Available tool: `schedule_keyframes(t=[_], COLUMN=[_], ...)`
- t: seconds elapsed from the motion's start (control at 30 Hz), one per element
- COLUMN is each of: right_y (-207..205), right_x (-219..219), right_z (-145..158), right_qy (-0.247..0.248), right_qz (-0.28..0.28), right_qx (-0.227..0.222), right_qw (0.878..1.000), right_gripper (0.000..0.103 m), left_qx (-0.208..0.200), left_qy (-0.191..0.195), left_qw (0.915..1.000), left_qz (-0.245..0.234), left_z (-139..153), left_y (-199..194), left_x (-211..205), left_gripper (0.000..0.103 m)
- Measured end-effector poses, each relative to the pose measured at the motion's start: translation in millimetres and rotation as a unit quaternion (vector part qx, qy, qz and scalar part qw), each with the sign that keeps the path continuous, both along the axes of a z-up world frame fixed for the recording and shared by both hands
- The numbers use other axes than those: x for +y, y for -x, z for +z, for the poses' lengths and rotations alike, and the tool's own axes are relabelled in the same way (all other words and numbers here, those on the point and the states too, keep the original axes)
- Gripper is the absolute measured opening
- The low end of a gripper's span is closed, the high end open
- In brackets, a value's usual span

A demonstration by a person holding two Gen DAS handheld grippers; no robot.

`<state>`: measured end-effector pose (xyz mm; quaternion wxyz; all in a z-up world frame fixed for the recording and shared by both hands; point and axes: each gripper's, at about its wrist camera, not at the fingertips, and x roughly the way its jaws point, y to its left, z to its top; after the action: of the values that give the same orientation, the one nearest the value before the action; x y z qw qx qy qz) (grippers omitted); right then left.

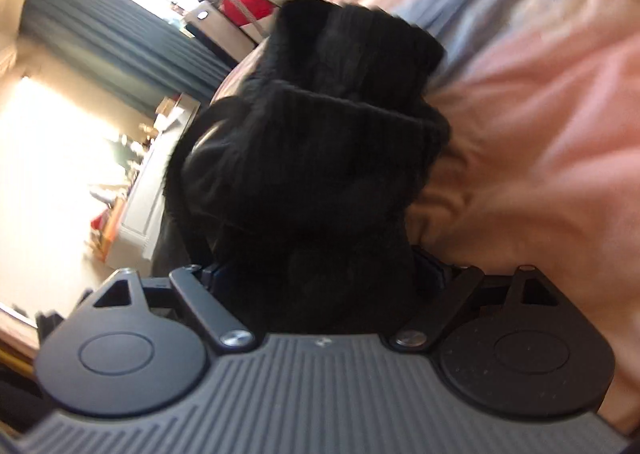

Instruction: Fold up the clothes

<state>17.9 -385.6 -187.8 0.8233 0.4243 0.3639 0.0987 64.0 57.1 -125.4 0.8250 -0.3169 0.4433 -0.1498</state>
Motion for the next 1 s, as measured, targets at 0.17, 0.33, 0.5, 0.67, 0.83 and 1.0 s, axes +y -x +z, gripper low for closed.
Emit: schedule_keyframes(t=[0.17, 0.33, 0.5, 0.67, 0.83, 1.0], right_y=[-8, 9, 26, 44, 62, 52], right_x=[9, 2, -6, -15, -67, -140], right_z=[8, 28, 49, 70, 103, 119], right_qy=[0.019, 0.001, -0.017, -0.035, -0.051, -0.055], right_qz=[0.009, -0.004, -0.016, -0.029, -0.059, -0.12], right_qx=[-0.01, -0.037, -0.063, -0.09, -0.117, -0.138], right_qw=[1.0, 0.999, 0.998, 0.995, 0.99, 0.982], right_gripper=[0.067, 0.037, 0.032, 0.032, 0.031, 0.031], left_qx=[-0.025, -0.056, -0.074, -0.095, -0.121, -0.136], left_qy=[-0.032, -0.046, -0.037, -0.033, -0.02, -0.033], left_qw=[0.9992, 0.9973, 0.996, 0.9942, 0.9922, 0.9899], left_qz=[0.002, 0.014, 0.035, 0.039, 0.021, -0.024], left_z=[9, 21, 48, 92, 138, 166], left_y=[9, 25, 51, 71, 63, 14], left_x=[-14, -16, -18, -40, -101, -204], left_gripper=[0.063, 0.042, 0.036, 0.035, 0.035, 0.035])
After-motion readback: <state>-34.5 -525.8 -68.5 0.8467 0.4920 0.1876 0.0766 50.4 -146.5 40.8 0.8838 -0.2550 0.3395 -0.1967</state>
